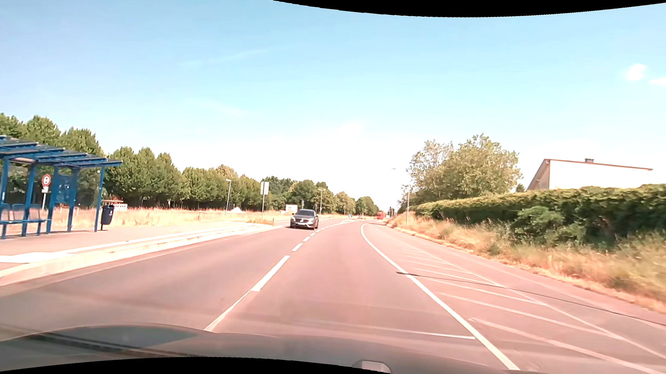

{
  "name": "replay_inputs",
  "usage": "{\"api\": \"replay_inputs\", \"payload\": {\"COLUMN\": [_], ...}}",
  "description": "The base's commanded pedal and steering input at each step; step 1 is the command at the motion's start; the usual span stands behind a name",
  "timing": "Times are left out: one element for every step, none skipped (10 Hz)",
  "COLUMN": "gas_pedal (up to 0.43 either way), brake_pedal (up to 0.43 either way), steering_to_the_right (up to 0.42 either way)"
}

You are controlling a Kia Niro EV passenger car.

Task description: Follow the waypoints while adhering to traffic rules and regulations

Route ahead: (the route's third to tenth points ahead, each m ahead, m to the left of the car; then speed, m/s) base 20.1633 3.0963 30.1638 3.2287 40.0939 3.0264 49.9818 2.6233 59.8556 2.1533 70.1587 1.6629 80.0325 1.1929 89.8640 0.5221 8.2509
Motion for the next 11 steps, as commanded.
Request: {"api": "replay_inputs", "payload": {"gas_pedal": [0.240, 0.240, 0.248, 0.248, 0.248, 0.248, 0.248, 0.248, 0.248, 0.248, 0.248], "brake_pedal": [0.000, 0.000, 0.000, 0.000, 0.000, 0.000, 0.000, 0.000, 0.000, 0.000, 0.000], "steering_to_the_right": [-0.023, -0.023, -0.023, -0.023, -0.023, -0.023, -0.020, -0.016, -0.014, -0.011, -0.011]}}
